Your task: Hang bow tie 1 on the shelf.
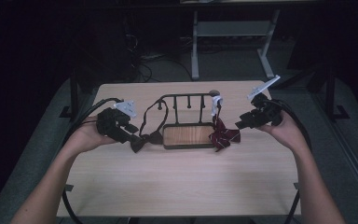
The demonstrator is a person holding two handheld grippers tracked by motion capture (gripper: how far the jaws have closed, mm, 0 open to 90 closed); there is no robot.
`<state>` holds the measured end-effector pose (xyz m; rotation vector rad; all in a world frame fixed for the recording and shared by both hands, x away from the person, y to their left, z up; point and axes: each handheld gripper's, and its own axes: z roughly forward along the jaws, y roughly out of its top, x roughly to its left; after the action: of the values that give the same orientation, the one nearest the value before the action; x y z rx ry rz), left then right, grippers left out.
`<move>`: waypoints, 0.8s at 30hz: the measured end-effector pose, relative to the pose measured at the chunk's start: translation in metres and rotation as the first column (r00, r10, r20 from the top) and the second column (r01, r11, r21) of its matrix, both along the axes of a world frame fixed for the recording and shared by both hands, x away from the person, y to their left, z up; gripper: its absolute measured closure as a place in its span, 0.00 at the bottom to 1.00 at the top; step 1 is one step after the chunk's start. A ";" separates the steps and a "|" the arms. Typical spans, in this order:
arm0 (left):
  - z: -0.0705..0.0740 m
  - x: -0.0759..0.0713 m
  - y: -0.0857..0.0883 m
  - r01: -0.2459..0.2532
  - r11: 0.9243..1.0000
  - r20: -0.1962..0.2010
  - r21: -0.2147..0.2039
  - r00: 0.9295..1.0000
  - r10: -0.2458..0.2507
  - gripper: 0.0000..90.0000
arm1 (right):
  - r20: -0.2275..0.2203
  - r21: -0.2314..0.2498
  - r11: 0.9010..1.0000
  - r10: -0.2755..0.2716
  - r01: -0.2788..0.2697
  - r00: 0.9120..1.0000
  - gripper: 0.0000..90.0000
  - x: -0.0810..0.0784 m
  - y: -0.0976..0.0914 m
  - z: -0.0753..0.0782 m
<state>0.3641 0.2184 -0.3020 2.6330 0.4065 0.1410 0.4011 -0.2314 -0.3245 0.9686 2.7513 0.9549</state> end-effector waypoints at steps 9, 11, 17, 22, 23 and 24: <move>-0.007 -0.004 0.002 -0.003 1.000 0.002 0.004 1.000 0.003 0.64 | -0.016 0.010 1.000 0.008 -0.008 1.000 0.59 -0.010 -0.011 -0.012; -0.009 -0.006 0.003 -0.008 1.000 0.004 -0.001 1.000 0.008 0.63 | -0.024 0.011 1.000 0.012 -0.012 1.000 0.58 -0.014 -0.014 -0.016; -0.017 -0.012 0.007 -0.019 1.000 0.007 -0.003 1.000 0.019 0.59 | -0.027 0.017 1.000 0.019 -0.018 0.999 0.56 -0.023 -0.019 -0.022; -0.026 -0.017 0.010 -0.029 1.000 0.001 0.001 1.000 0.029 0.57 | -0.039 0.012 1.000 0.019 -0.018 0.999 0.55 -0.032 -0.022 -0.030; -0.026 -0.017 0.010 -0.029 1.000 0.001 0.001 1.000 0.029 0.57 | -0.039 0.012 1.000 0.019 -0.018 0.999 0.55 -0.032 -0.022 -0.030; -0.027 -0.018 0.010 -0.023 1.000 0.000 0.007 1.000 0.023 0.57 | -0.038 0.014 1.000 0.022 -0.021 0.999 0.55 -0.033 -0.022 -0.032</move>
<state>0.3462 0.2285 -0.3289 2.6357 0.4366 0.1501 0.3680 -0.2538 -0.3563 0.9710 2.7956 0.9703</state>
